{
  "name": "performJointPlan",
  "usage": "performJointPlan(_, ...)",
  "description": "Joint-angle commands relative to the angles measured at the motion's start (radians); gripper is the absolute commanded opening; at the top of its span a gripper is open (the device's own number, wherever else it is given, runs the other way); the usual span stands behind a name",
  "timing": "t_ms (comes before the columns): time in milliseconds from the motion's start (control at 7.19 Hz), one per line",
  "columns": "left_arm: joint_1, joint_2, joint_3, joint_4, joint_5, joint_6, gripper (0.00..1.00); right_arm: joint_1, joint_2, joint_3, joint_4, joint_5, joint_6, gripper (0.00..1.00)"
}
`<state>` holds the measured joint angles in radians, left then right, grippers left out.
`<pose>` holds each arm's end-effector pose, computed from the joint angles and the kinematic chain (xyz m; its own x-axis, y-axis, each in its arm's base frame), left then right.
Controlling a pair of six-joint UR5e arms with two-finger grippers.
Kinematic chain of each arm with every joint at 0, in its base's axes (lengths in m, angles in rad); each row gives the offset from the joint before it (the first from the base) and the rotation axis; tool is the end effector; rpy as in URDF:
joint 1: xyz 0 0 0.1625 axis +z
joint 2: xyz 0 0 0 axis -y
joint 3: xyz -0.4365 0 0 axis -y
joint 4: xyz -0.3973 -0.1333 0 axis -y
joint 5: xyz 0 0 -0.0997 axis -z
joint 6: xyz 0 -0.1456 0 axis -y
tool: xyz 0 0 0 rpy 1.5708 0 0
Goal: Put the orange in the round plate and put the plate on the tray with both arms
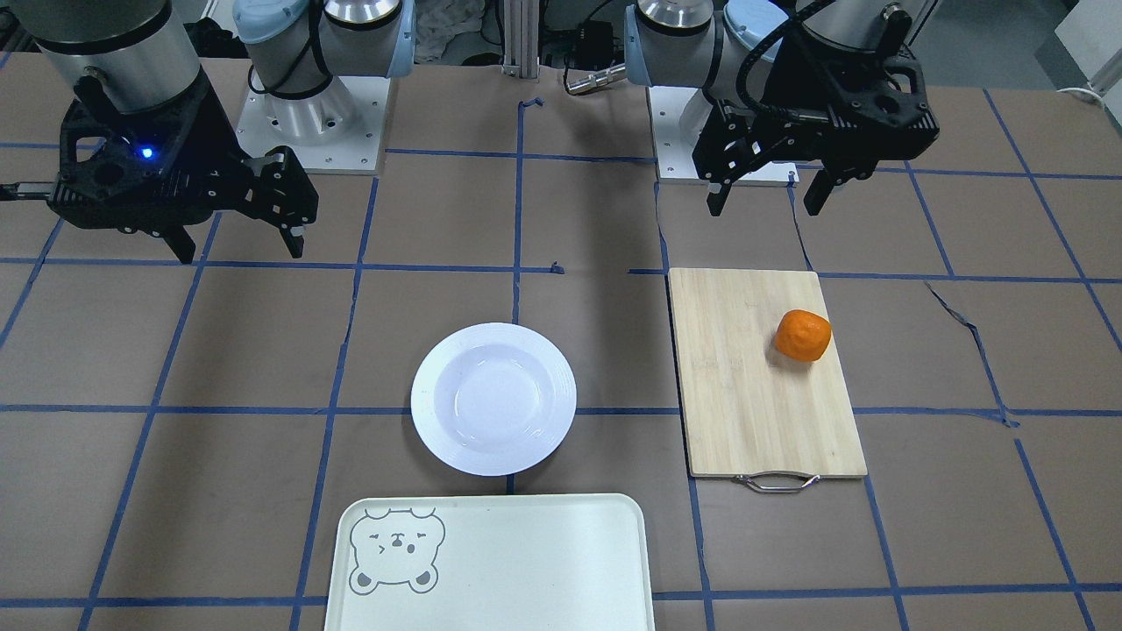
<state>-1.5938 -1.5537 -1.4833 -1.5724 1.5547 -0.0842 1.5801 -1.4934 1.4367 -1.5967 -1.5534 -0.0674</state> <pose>-0.1471 -0.4986 0.5059 -0.9980 -0.0591 0.0246 -0.0613 0.9930 -0.1011 0.1409 -0.5405 0.4834 -0.9969 -0.0778 -0.0117 -0.0766 0.9936 -0.0835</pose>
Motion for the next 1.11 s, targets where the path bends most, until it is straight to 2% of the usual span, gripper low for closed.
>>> performJointPlan(0, 0.0, -0.002, 0.0, 0.005, 0.001, 0.027, 1.0, -0.003, -0.002, -0.001, 0.003, 0.001, 0.021, 1.0)
performJointPlan(974, 0.0, -0.003, -0.002, 0.014, 0.005, 0.034, 1.0, 0.001, -0.007, -0.001, -0.023, 0.0, 0.024, 1.0)
